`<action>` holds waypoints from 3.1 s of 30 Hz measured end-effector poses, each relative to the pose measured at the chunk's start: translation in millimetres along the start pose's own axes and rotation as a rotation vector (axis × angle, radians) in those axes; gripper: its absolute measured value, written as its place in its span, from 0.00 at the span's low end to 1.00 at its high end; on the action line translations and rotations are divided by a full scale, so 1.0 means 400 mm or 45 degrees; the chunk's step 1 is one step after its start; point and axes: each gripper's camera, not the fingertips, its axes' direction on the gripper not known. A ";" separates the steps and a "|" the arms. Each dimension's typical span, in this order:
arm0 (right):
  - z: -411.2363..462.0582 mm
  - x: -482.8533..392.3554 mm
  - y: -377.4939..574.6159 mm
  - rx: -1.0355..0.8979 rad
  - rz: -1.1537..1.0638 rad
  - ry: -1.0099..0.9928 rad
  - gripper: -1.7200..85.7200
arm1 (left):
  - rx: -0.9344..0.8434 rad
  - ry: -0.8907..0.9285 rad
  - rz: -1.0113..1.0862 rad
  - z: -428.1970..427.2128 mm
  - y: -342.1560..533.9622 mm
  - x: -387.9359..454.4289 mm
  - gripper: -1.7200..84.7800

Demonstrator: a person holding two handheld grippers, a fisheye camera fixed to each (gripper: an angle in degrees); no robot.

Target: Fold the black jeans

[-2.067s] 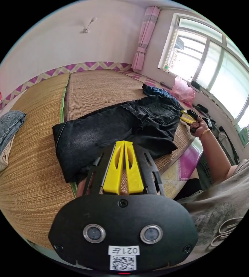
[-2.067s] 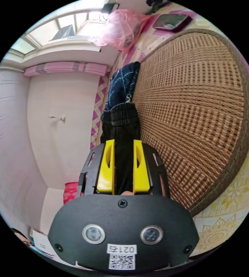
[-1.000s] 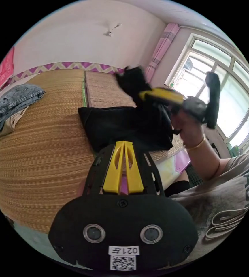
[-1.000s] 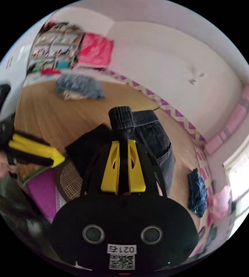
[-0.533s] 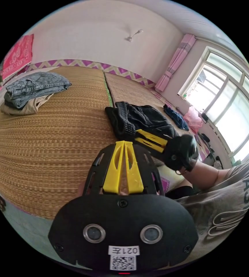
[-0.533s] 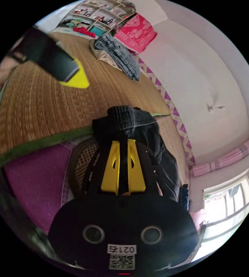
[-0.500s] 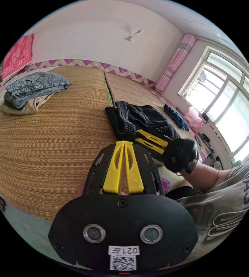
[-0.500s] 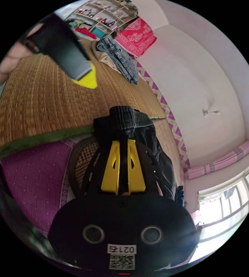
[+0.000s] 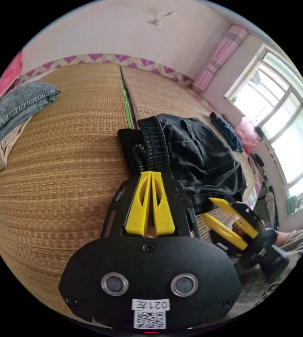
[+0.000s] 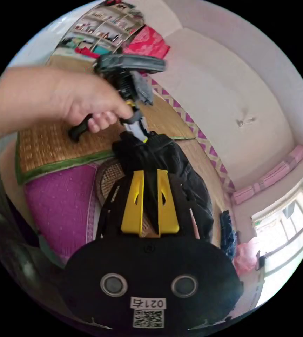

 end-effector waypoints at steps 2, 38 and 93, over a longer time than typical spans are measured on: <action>-0.052 0.153 0.068 0.021 0.220 -0.003 0.08 | -0.008 0.018 -0.025 0.007 0.012 -0.006 0.01; 0.652 0.651 0.886 -0.258 1.007 -0.694 0.05 | -0.095 0.540 0.095 0.392 0.079 0.027 0.14; 0.857 1.393 1.861 -0.004 1.629 -1.180 0.09 | -0.122 0.729 0.282 1.071 -0.882 0.792 0.08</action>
